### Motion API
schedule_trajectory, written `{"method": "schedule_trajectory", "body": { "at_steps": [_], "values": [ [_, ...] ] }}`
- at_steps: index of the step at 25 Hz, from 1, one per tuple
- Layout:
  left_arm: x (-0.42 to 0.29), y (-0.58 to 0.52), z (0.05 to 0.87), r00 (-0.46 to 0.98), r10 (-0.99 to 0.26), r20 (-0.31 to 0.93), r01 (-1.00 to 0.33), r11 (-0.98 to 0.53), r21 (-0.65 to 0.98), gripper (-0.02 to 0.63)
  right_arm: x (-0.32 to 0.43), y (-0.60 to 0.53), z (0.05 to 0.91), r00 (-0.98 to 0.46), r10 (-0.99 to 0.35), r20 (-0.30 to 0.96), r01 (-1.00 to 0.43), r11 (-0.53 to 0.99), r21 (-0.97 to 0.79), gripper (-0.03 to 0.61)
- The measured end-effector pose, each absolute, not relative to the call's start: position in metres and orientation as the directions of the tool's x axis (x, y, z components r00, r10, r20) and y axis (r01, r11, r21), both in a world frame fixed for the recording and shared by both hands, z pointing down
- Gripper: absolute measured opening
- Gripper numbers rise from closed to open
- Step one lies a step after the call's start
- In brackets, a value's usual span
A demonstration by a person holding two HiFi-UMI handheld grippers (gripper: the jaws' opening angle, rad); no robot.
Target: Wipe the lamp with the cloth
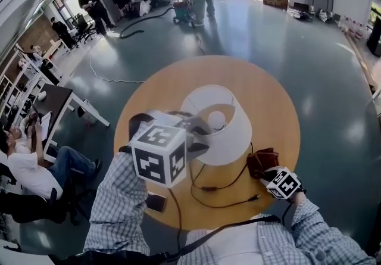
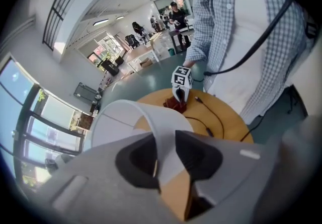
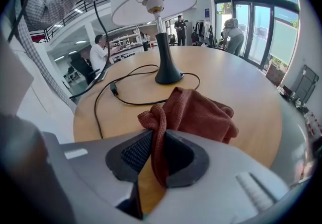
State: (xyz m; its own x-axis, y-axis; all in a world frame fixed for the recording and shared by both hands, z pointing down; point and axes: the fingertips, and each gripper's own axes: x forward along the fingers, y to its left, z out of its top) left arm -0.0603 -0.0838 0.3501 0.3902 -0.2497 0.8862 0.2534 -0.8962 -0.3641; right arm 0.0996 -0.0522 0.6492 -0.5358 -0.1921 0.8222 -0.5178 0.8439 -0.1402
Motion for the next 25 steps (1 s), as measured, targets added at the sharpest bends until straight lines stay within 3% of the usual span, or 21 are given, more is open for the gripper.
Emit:
{"method": "schedule_trajectory", "body": {
  "at_steps": [8,13,18,25],
  "values": [
    [-0.098,-0.08,0.35,0.482,-0.316,0.817,0.044,-0.923,-0.383,0.091,0.096,-0.073,0.618,-0.579,-0.254,0.774,-0.5,0.861,-0.092,0.074],
    [-0.124,-0.074,0.353,0.533,-0.36,0.766,-0.073,-0.921,-0.382,0.086,0.09,-0.078,0.603,-0.633,-0.264,0.727,-0.502,0.855,-0.127,0.136],
    [-0.151,-0.068,0.357,0.566,-0.393,0.725,-0.151,-0.914,-0.377,0.086,0.099,-0.101,0.63,-0.512,-0.354,0.783,-0.59,0.807,-0.021,0.202],
    [-0.16,-0.07,0.357,0.59,-0.429,0.684,-0.235,-0.902,-0.363,0.086,0.105,-0.113,0.661,-0.417,-0.308,0.855,-0.616,0.787,-0.017,0.229]
  ]
}}
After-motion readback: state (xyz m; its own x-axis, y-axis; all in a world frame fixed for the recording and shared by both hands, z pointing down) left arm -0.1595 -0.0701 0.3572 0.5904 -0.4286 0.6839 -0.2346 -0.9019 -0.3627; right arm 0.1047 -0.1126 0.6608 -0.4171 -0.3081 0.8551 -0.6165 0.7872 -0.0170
